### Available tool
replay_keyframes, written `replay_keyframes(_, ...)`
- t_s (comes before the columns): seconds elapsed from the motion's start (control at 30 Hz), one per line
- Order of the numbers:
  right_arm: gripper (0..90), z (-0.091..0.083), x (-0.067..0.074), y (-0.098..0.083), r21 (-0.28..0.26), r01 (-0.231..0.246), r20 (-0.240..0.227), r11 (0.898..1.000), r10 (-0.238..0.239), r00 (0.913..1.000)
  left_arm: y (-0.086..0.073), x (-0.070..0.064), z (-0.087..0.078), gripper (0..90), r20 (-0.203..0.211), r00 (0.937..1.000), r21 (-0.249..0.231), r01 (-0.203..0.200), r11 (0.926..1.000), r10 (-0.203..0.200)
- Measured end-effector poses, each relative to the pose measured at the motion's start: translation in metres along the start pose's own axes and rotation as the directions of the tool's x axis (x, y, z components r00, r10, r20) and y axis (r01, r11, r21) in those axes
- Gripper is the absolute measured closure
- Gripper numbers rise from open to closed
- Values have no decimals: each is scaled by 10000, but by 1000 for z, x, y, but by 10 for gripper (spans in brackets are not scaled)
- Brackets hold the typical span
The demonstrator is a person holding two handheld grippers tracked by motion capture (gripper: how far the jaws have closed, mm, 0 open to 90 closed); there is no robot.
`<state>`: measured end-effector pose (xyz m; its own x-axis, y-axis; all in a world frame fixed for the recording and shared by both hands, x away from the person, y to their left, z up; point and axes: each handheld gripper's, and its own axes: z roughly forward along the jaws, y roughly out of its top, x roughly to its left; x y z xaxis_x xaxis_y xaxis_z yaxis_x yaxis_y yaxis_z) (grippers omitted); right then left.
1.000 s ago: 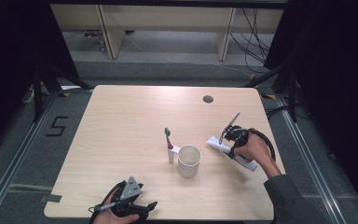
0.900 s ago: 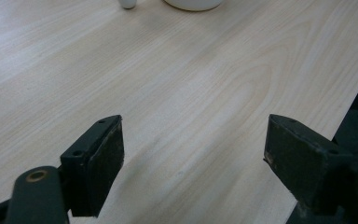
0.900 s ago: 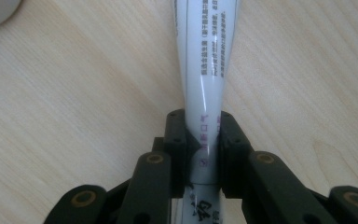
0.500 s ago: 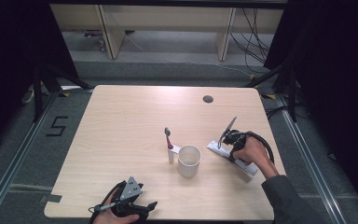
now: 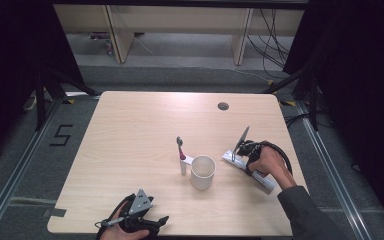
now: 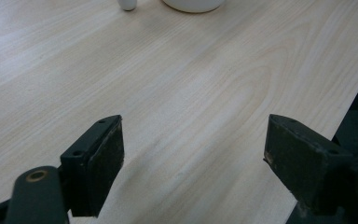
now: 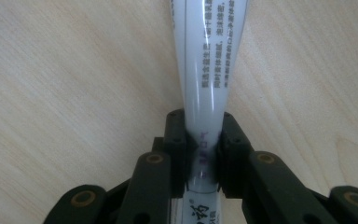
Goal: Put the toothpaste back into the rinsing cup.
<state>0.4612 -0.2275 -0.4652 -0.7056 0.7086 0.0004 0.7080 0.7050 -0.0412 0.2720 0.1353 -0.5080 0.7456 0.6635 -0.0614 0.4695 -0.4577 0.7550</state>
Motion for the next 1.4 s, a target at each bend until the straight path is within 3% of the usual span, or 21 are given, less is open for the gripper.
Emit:
replay_keyframes(0.1, 766, 2, -1, 3, 191, 248, 256, 9995, -253, 9994, 0, 0, 0, 194, 6, 10000, -9, 4, 10000, -4)
replay_keyframes(0.17, 765, 3, 0, 4, 209, 172, 77, 9996, -174, 9998, 0, 0, 0, 194, 4, 10000, 3, -14, 10000, 14)
replay_keyframes(0.2, 766, 5, -1, 5, 303, 311, 204, 9991, -317, 9993, 0, -1, 1, 194, 56, 10000, -79, 75, 9999, -74)
replay_keyframes(0.23, 766, 7, -5, 5, 243, 799, 374, 9965, -807, 9960, 0, -1, 1, 194, 54, 10000, -76, 76, 9999, -75)
replay_keyframes(0.27, 767, 7, -4, 5, 335, 500, 369, 9982, -512, 9980, 0, -1, 1, 194, 61, 10000, -75, 79, 9999, -79)
replay_keyframes(0.33, 767, 7, -4, 6, 459, 588, 359, 9972, -605, 9975, 0, 1, 0, 194, -30, 9999, 78, -109, 9999, 109)
replay_keyframes(0.37, 768, 7, -4, 7, 449, 672, 373, 9967, -689, 9969, 0, 0, 0, 194, -20, 10000, 62, -95, 9999, 95)
replay_keyframes(0.4, 769, 6, -1, 7, 463, 408, 93, 9981, -413, 9991, 0, -1, 1, 195, 61, 9999, -93, 95, 9999, -95)
replay_keyframes(0.43, 770, 6, -2, 9, 591, 684, 323, 9959, -704, 9970, 0, 0, 0, 195, 62, 10000, 12, -21, 10000, 21)
replay_keyframes(0.47, 770, 6, 0, 9, 642, 482, 378, 9968, -507, 9980, 0, 0, 0, 195, 30, 10000, 11, -28, 10000, 28)
replay_keyframes(0.53, 771, 6, -1, 10, 656, 707, 455, 9953, -737, 9962, 0, 0, 1, 196, 30, 10000, -31, 53, 10000, -53)
replay_keyframes(0.63, 772, 5, 1, 10, 722, 522, 395, 9960, -552, 9977, 0, 0, 0, 196, 25, 10000, -15, 15, 10000, -15)
replay_keyframes(0.7, 772, 4, -1, 10, 625, 719, 290, 9955, -738, 9969, 0, 0, 1, 196, 52, 9999, -53, 120, 9999, -120)
replay_keyframes(0.8, 772, -1, -1, 7, 426, 527, 65, 9977, -530, 9986, -1, 0, 1, 196, 69, 9999, -23, 95, 10000, -95)
replay_keyframes(0.87, 772, -6, -7, 5, 22, 833, 302, 9965, -834, 9961, 0, 0, 1, 196, 53, 10000, 23, 70, 10000, -70)
replay_keyframes(1.0, 772, -25, -11, -1, -952, 932, 403, 9911, -897, 9952, -1, 1, 1, 196, 61, 10000, -1, 70, 10000, -70)
replay_keyframes(1.13, 772, -48, -12, -10, -2656, 671, 244, 9617, -629, 9977, -1, 1, 0, 196, 48, 10000, -5, 67, 10000, -67)
replay_keyframes(1.3, 772, -68, -10, -21, -4670, 318, -189, 8837, -459, 9988, -1, 2, 1, 196, -50, 10000, 63, 9, 10000, -8)
replay_keyframes(1.33, 772, -72, -8, -23, -4844, 55, -260, 8749, -206, 9994, -1, 1, 1, 196, 41, 9999, -54, 145, 9999, -145)
replay_keyframes(1.37, 772, -74, -7, -24, -5162, 75, -299, 8564, -268, 9992, -1, 2, 1, 196, -53, 10000, 26, 53, 10000, -53)
replay_keyframes(1.4, 772, -77, -5, -26, -5330, -14, -273, 8461, -155, 9995, -1, 2, 1, 196, 21, 9999, -66, 171, 9998, -171)
